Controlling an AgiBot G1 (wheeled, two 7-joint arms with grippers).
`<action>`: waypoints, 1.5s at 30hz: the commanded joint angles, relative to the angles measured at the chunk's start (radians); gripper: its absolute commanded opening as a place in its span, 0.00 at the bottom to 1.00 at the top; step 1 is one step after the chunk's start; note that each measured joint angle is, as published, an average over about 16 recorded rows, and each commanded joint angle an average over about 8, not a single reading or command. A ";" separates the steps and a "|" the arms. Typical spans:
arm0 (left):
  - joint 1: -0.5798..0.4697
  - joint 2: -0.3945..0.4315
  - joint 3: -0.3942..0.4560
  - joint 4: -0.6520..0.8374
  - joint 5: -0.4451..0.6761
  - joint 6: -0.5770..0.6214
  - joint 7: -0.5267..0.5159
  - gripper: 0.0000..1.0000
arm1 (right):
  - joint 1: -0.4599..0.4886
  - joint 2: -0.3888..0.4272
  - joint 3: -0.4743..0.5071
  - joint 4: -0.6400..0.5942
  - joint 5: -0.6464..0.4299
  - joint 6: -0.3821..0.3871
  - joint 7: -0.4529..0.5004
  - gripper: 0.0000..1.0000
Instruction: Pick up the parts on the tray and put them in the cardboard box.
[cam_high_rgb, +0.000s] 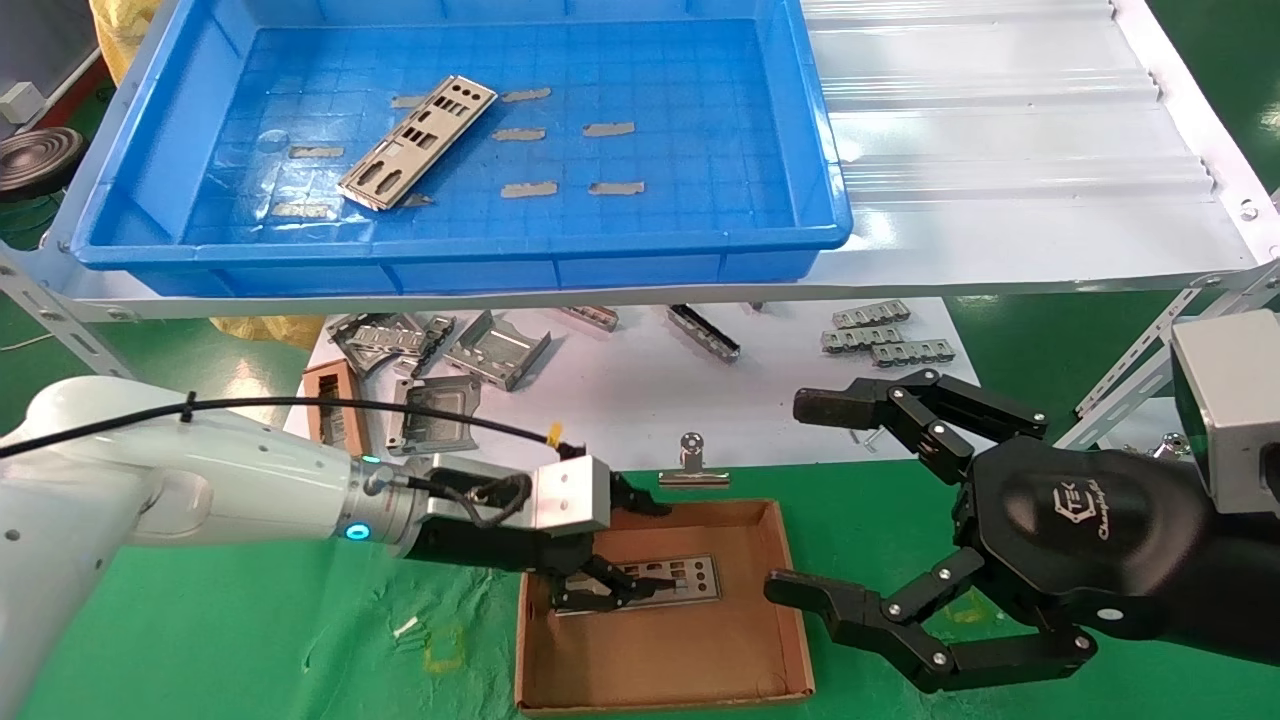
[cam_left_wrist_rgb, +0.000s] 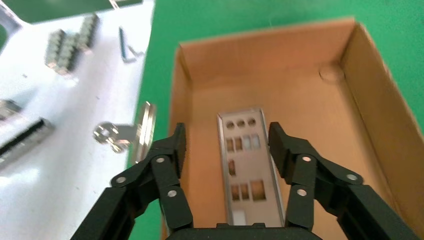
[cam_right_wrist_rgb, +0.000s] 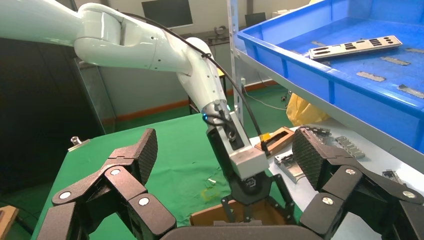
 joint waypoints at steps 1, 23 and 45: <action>-0.001 -0.003 -0.005 -0.004 -0.007 0.004 0.020 1.00 | 0.000 0.000 0.000 0.000 0.000 0.000 0.000 1.00; 0.004 -0.062 -0.077 0.027 -0.118 0.194 -0.087 1.00 | 0.000 0.000 0.000 0.000 0.000 0.000 0.000 1.00; 0.187 -0.290 -0.262 -0.394 -0.227 0.166 -0.316 1.00 | 0.000 0.000 0.000 0.000 0.000 0.000 0.000 1.00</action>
